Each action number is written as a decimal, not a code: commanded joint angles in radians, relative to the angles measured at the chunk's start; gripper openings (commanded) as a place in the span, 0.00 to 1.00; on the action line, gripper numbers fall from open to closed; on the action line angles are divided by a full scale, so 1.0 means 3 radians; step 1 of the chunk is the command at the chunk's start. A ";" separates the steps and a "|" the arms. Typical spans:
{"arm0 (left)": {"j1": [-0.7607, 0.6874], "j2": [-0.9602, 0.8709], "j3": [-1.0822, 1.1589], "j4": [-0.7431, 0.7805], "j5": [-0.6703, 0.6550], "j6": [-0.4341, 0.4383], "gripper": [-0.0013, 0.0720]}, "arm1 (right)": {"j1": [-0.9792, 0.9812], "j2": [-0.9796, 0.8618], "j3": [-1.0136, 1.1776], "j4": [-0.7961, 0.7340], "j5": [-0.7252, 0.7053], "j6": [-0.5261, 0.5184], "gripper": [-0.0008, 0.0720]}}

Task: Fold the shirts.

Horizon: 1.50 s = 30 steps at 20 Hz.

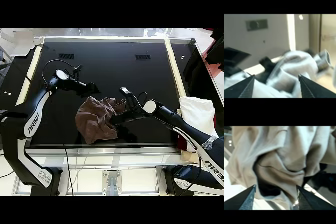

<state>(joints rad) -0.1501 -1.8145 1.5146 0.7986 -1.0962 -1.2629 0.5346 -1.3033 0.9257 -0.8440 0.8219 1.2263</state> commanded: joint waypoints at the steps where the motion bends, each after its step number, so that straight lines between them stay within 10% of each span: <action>1: 0.0014 0.0173 0.0057 -0.0048 -0.0654 0.0085 0.82 | -0.0005 0.0001 0.0038 -0.0509 0.0013 0.0192 0.78; 5: -0.0043 0.0515 0.0053 0.0130 -0.1044 -0.0106 0.82 | -0.0183 0.0001 0.0343 -0.1371 0.0290 0.0492 0.78; 13: -0.1389 0.0511 0.0051 0.2308 -0.0675 -0.1419 0.82 | -0.0851 -0.0001 0.0665 -0.1634 0.0161 0.0510 0.78; 21: -0.1586 0.0362 0.0053 0.2372 -0.0338 -0.1943 0.81 | -0.0886 -0.0127 0.0664 -0.1625 -0.0340 0.0469 0.78; 25: -0.1587 0.0362 0.0053 0.2373 -0.0338 -0.1987 0.06 | -0.0886 -0.0364 0.0665 -0.1475 -0.0416 0.0468 0.78; 30: -0.1584 0.0376 0.0053 0.2375 -0.0599 -0.1986 0.04 | -0.0884 -0.0708 0.0665 -0.0745 -0.0441 0.0142 0.78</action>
<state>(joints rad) -0.6254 -1.7042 1.5299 1.5101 -1.2201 -1.8538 0.2687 -1.4609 1.1248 -1.2095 0.7025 1.3334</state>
